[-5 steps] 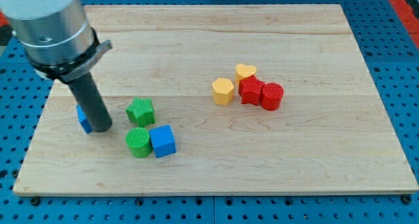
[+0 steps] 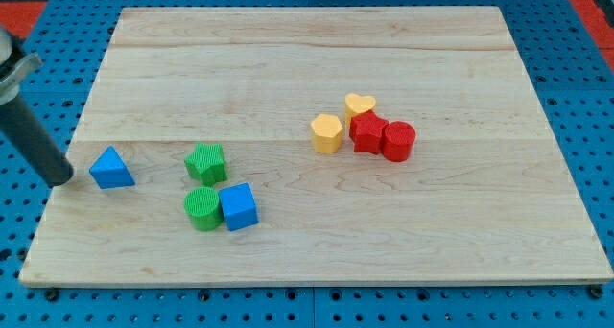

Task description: Push the blue triangle into the yellow heart

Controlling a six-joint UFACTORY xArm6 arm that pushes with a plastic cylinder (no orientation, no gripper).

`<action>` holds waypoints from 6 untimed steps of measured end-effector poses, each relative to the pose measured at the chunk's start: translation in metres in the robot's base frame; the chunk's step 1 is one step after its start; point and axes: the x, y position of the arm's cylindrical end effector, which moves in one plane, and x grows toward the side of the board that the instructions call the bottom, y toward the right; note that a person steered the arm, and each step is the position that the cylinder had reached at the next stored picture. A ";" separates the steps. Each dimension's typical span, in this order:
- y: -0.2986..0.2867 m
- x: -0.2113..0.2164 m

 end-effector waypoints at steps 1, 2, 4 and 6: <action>0.075 -0.003; 0.131 -0.019; 0.211 -0.032; 0.207 -0.080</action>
